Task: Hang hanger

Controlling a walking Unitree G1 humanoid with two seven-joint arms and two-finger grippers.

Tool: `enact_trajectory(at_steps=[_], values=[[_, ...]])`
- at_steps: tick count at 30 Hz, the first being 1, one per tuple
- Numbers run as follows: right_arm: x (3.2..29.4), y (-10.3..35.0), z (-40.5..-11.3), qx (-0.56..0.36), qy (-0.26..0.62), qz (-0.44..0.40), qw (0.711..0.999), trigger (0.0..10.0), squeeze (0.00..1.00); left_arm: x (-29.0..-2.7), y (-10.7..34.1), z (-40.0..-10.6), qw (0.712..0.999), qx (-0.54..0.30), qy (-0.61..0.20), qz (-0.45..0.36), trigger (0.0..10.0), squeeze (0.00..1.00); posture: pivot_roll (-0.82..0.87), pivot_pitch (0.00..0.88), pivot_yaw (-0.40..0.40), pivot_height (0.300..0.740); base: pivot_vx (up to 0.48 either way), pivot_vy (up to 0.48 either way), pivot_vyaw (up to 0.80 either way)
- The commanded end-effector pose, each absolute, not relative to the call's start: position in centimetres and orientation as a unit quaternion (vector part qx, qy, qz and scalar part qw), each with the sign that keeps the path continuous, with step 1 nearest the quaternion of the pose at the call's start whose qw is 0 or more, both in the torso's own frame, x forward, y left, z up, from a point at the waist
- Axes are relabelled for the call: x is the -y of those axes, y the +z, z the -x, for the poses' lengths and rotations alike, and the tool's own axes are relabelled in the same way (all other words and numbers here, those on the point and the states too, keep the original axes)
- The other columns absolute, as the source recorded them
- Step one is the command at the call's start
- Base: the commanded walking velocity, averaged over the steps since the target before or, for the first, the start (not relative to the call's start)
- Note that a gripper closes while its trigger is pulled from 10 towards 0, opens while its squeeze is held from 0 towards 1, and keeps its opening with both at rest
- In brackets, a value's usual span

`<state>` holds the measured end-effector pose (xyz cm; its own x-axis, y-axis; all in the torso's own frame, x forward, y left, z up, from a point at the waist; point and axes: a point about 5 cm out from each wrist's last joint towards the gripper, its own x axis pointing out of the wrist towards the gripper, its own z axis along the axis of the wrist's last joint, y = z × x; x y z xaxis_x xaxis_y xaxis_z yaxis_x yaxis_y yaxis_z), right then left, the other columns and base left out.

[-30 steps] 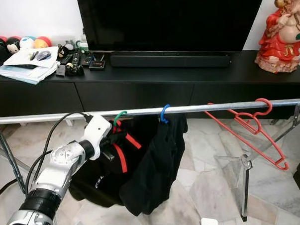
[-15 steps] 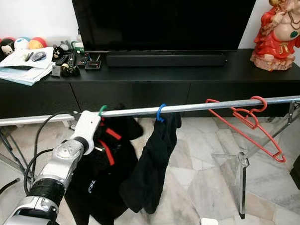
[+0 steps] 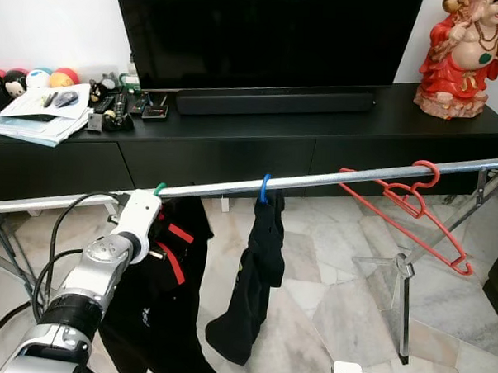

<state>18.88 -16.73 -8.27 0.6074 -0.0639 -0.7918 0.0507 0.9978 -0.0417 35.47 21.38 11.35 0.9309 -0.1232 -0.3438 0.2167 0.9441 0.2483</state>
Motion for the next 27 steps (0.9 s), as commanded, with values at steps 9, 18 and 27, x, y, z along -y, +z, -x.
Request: enact_trajectory(at_steps=[9, 18, 27], values=[[16.7, -8.5, -18.4, -0.447, -0.038, 0.011, 0.893, 10.0, 0.00, -23.2, 7.9, -31.4, 0.945, -0.276, -0.082, -0.154, 10.0, 0.00, 0.10, 0.096, 0.057, 0.740, 0.000, 0.000, 0.00], [16.9, -8.5, -18.4, -0.447, -0.042, 0.015, 0.893, 10.0, 0.00, -23.0, 9.4, -29.8, 0.946, -0.280, -0.067, -0.149, 10.0, 0.00, 0.11, 0.097, 0.059, 0.740, 0.000, 0.000, 0.00], [17.4, -8.4, -18.4, -0.446, -0.051, 0.022, 0.894, 10.0, 0.00, -22.2, 10.9, -28.7, 0.948, -0.278, -0.065, -0.139, 10.0, 0.00, 0.12, 0.103, 0.059, 0.740, 0.000, 0.000, 0.00]])
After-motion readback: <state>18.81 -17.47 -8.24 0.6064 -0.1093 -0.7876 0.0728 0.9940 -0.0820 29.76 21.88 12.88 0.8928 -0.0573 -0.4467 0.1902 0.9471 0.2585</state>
